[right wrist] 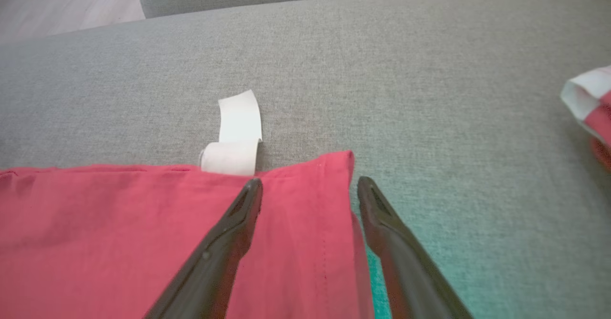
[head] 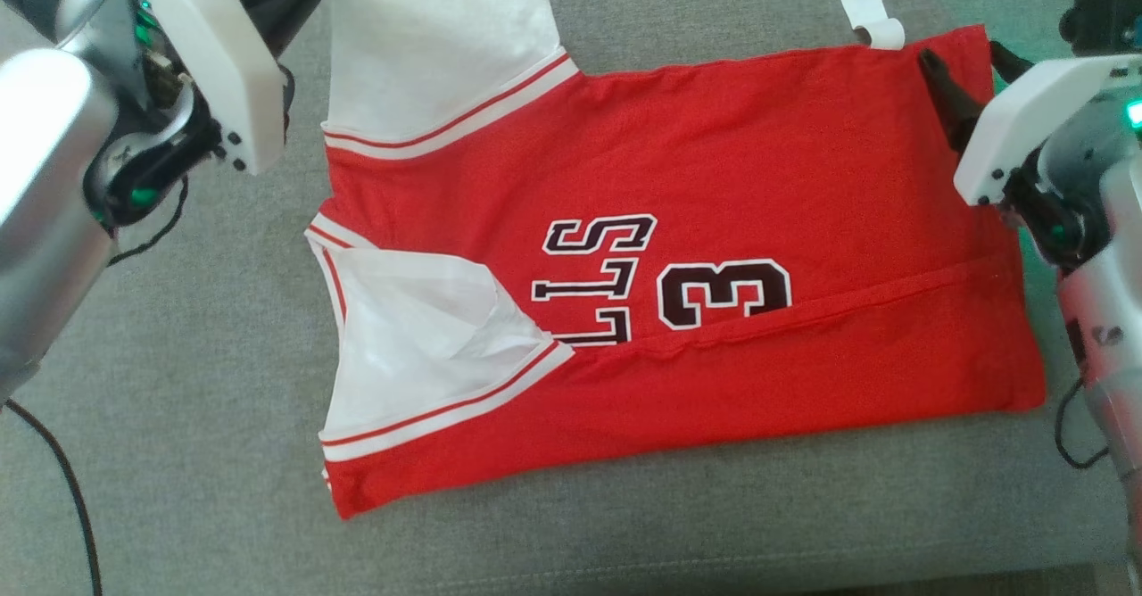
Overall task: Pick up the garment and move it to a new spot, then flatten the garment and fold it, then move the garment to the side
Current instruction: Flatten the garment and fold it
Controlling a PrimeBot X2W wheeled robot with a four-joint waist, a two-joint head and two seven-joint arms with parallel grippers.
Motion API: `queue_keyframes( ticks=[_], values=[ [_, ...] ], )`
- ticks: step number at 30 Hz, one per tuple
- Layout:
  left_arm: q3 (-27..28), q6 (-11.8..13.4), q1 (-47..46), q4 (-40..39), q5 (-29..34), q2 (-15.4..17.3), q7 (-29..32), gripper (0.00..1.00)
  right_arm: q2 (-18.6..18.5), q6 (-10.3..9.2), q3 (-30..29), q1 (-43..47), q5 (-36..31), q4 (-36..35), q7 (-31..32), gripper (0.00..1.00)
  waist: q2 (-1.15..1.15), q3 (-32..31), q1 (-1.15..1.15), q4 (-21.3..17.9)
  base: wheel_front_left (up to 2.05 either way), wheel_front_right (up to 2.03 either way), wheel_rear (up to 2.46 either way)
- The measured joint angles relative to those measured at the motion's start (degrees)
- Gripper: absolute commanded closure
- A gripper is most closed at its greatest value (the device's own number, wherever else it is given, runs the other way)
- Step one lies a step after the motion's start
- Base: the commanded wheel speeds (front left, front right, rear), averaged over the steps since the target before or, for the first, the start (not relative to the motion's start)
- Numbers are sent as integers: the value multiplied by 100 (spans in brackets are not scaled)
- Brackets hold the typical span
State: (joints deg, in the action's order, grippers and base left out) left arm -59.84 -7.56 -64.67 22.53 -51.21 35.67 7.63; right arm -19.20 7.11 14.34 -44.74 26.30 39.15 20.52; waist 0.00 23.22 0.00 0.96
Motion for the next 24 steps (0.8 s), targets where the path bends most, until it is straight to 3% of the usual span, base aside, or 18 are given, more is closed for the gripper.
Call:
queue_keyframes(
  ticks=[9, 11, 12, 14, 15, 16, 17, 24],
  values=[
    [-110, 0, -18, 58, -38, -5, -68, 100, 34, 0, 169, -377, 110, 463, -194, 1, 0, 26, 0, 58, 0, 0, 0],
    [-141, 0, -19, 104, -38, -10, -70, 100, 35, 0, 218, -424, 154, 563, -255, 25, 0, 22, 0, 67, 0, 0, 0],
    [-157, 0, -19, 121, -38, -11, -75, 100, 35, 0, 243, -430, 154, 610, -287, 47, 0, 18, 0, 71, 0, 0, 0],
    [-209, 0, -19, 162, -38, -12, -121, 100, 34, 0, 302, -430, 197, 691, -343, 67, 0, 1, 0, 77, 0, 0, 0],
    [-230, 0, -19, 179, -38, -14, -124, 100, 34, 0, 332, -430, 222, 722, -360, 72, 0, -12, 0, 77, 0, 0, 0],
    [-241, 0, -19, 190, -38, -14, -125, 100, 33, 0, 359, -430, 252, 742, -375, 90, 0, -25, 0, 77, 0, 0, 0],
    [-249, 0, -19, 204, -38, -14, -131, 100, 30, 0, 388, -435, 267, 761, -403, 100, 0, -38, 0, 76, 0, 0, 0],
    [-319, 1, -52, 415, 176, -9, -599, 100, -45, 0, 424, -631, 480, 804, -808, 100, 0, -122, 0, 73, 0, 0, 0]
  ],
)
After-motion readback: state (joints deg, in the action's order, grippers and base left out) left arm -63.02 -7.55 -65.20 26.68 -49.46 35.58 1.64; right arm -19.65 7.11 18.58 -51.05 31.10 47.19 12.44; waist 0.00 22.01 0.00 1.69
